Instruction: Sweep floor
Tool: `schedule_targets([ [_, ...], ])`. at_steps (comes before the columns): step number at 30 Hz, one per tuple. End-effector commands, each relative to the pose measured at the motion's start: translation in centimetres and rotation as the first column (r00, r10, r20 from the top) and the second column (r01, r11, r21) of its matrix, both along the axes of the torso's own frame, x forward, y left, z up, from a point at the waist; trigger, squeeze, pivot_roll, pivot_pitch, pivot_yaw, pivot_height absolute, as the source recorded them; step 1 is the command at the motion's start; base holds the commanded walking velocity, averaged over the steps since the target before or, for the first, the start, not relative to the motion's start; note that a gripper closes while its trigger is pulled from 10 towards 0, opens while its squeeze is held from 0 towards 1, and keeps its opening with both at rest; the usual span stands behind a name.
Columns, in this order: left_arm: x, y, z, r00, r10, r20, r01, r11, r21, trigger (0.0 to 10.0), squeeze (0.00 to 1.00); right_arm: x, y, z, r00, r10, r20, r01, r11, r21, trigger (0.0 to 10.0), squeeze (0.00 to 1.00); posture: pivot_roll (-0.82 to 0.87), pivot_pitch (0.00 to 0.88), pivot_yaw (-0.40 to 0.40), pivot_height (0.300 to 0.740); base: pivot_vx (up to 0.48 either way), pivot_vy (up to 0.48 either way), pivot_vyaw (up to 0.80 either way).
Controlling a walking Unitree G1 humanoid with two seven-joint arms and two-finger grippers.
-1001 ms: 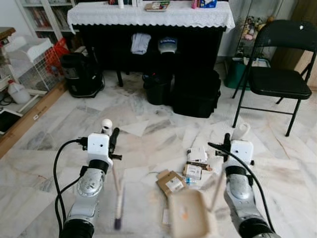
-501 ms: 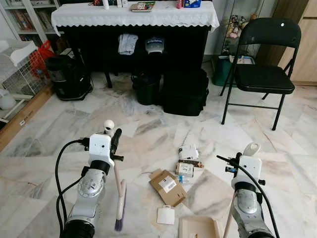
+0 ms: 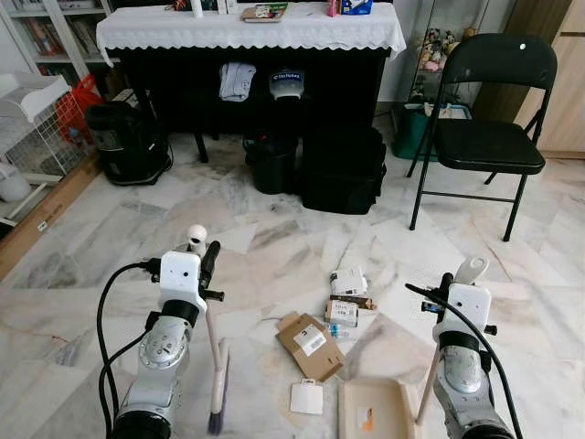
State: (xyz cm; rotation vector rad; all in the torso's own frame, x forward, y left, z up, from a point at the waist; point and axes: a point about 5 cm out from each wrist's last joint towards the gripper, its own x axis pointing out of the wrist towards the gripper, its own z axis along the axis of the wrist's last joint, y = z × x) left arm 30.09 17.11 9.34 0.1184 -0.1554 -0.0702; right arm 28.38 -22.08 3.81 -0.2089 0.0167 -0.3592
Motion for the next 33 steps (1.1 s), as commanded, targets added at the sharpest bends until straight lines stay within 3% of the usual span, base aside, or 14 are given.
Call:
schedule_targets([
  [1, -0.1, 1.1, 0.9, 0.999, 0.023, 0.037, -0.023, 1.000, 0.006, 10.0, 0.00, 0.5, 0.3, 0.5, 0.999, 0.020, 0.026, -0.020, 1.000, -0.006, 10.0, 0.00, 0.10, 0.000, 0.040, 0.740, 0.000, 0.000, 0.00],
  [19, -0.6, 2.1, 1.2, 0.997, 0.059, 0.051, -0.060, 0.998, 0.020, 10.0, 0.00, 1.4, 0.4, 1.7, 0.994, 0.089, 0.063, -0.085, 0.995, -0.055, 10.0, 0.00, 0.11, 0.009, 0.031, 0.740, 0.000, 0.000, 0.00],
  [25, -0.6, 2.4, 1.7, 0.996, 0.065, 0.061, -0.067, 0.997, 0.028, 10.0, 0.00, 2.3, 0.9, 2.1, 0.991, 0.122, 0.051, -0.119, 0.991, -0.067, 10.0, 0.00, 0.12, 0.053, 0.042, 0.740, 0.000, 0.000, 0.00],
  [33, -0.7, 3.7, 2.3, 0.995, 0.071, 0.067, -0.075, 0.995, 0.060, 10.0, 0.00, 2.0, 1.4, 1.3, 0.991, 0.134, 0.011, -0.133, 0.989, -0.060, 10.0, 0.00, 0.14, 0.113, 0.058, 0.740, 0.000, 0.000, 0.00],
])
